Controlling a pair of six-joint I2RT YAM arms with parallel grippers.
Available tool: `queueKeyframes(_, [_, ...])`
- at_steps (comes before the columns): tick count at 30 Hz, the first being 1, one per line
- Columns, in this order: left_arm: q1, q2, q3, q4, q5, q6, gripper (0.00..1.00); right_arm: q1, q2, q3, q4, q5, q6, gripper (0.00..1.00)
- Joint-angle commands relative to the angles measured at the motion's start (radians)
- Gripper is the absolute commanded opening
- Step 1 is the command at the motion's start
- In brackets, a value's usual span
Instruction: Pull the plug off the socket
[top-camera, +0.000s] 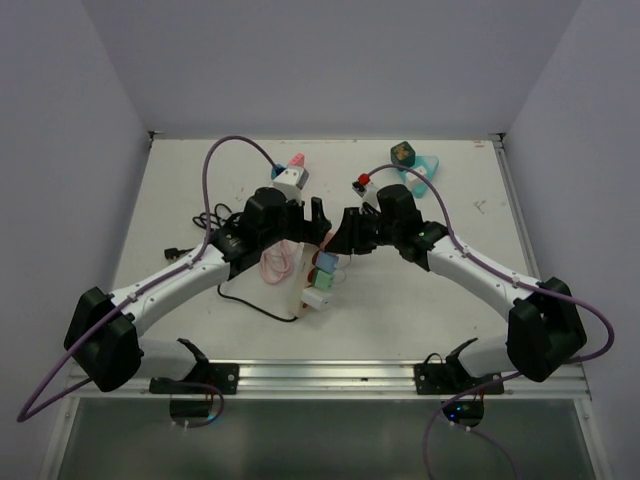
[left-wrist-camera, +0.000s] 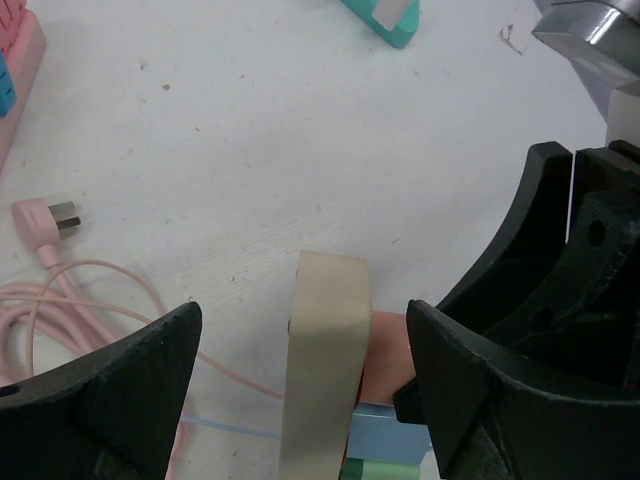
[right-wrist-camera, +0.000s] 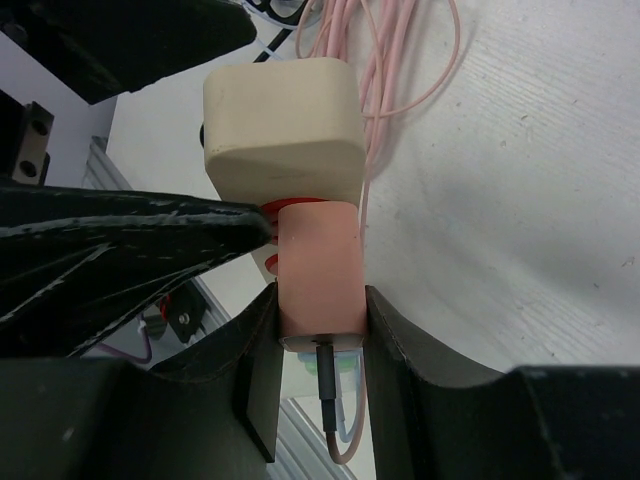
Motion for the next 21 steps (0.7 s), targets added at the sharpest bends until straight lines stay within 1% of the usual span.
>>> queueKeyframes(1, [0.01,0.022,0.041,0.027,0.042,0.024,0.86,0.012,-0.044,0.057,0.017,-0.057,-0.02,0.0])
queueKeyframes(4, [0.013,0.042,0.038,0.026,0.041,0.03,0.82,0.012,-0.045,0.062,0.015,-0.062,-0.023,0.0])
queueKeyframes(7, [0.017,0.055,0.036,0.043,0.041,0.034,0.7,0.017,-0.045,0.067,0.015,-0.068,-0.021,0.0])
queueKeyframes(8, [0.019,0.058,0.038,0.05,0.041,0.037,0.61,0.017,-0.044,0.065,0.014,-0.068,-0.021,0.0])
queueKeyframes(10, [0.022,0.064,0.042,0.058,0.074,0.044,0.5,0.017,-0.048,0.07,0.014,-0.074,-0.021,0.0])
queueKeyframes(11, [0.023,0.064,0.044,0.058,0.074,0.047,0.36,0.017,-0.05,0.073,0.008,-0.074,-0.02,0.0])
queueKeyframes(13, [0.028,0.052,0.047,0.057,0.062,0.063,0.2,0.017,-0.056,0.08,0.001,-0.074,-0.02,0.0])
queueKeyframes(14, [0.039,0.046,0.047,0.057,0.054,0.069,0.05,0.017,-0.061,0.085,-0.012,-0.076,-0.021,0.0])
queueKeyframes(15, [0.045,0.041,0.05,0.055,0.05,0.087,0.0,0.018,-0.064,0.09,-0.02,-0.074,-0.024,0.0])
queueKeyframes(18, [0.077,0.019,0.057,0.038,0.001,0.127,0.0,0.018,-0.079,0.106,-0.052,-0.077,-0.031,0.0])
queueKeyframes(21, [0.098,-0.002,0.07,0.011,-0.056,0.22,0.0,0.017,-0.094,0.125,-0.1,-0.077,-0.031,0.0])
